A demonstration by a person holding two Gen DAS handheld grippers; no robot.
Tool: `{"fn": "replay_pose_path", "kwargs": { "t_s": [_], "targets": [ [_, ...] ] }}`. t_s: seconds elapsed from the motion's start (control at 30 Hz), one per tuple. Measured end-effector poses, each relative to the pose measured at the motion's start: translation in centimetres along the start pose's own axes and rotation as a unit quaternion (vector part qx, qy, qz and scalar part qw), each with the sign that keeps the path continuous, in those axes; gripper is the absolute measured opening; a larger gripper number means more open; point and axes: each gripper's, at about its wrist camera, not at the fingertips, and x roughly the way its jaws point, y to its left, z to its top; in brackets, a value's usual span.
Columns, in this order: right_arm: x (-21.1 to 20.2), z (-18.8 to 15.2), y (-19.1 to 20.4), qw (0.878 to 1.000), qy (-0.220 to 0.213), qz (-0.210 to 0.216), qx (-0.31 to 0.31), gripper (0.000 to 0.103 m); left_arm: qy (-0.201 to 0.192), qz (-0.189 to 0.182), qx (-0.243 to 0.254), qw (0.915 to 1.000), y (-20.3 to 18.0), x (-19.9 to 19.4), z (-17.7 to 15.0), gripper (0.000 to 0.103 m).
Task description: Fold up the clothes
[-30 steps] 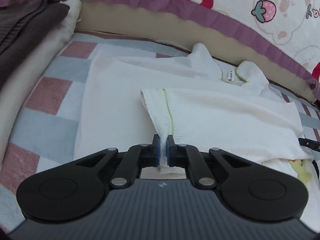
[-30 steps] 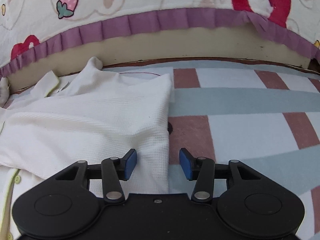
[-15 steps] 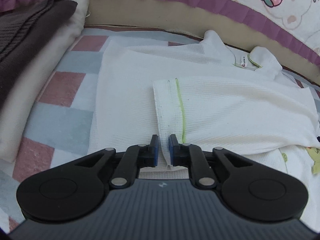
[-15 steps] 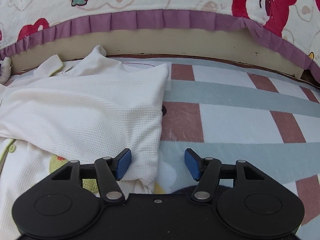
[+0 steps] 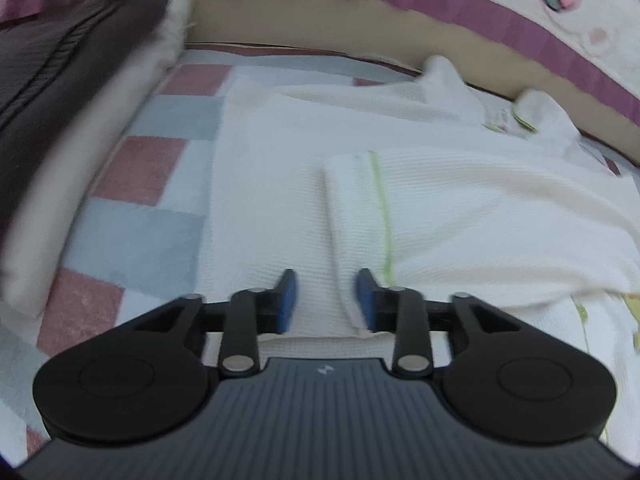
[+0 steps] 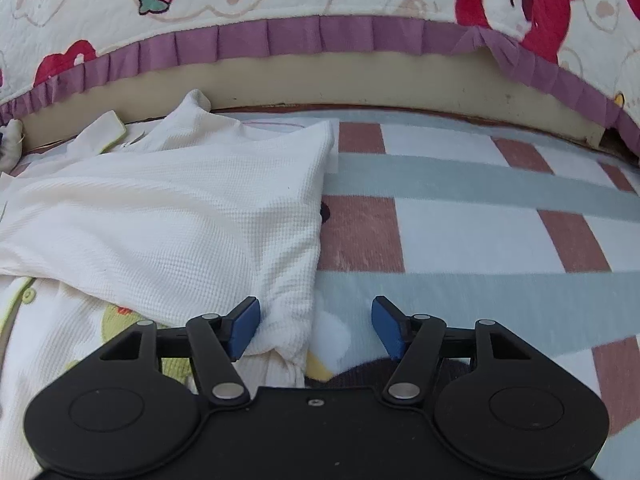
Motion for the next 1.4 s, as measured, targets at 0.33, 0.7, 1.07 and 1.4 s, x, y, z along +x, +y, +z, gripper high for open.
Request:
{"fn": "replay_pose_path", "kwargs": {
  "t_s": [0.33,0.7,1.07,1.4],
  "targets": [
    [-5.7,-5.0,-3.1,0.973,0.143,0.131,0.122,0.068,-0.02,-0.044,0.005,0.9988,-1.0,-4.2,-3.6,0.04],
    [-10.8,-10.0,-3.4,0.942,0.188,0.236,0.151,0.015,-0.03,-0.12,0.051,0.991,-6.2,-8.9,-7.9,0.041],
    [-9.3,-1.4,11.4,0.868,0.076,0.48,0.098,0.007,-0.063,-0.153,-0.038,0.9855,-1.8,-11.4,-7.9,0.041],
    [-0.6,-4.9,31.7,0.844,0.245,0.464,-0.115,0.012,-0.072,-0.151,-0.263,0.9501,9.3,-10.9,-9.1,0.042]
  ]
}}
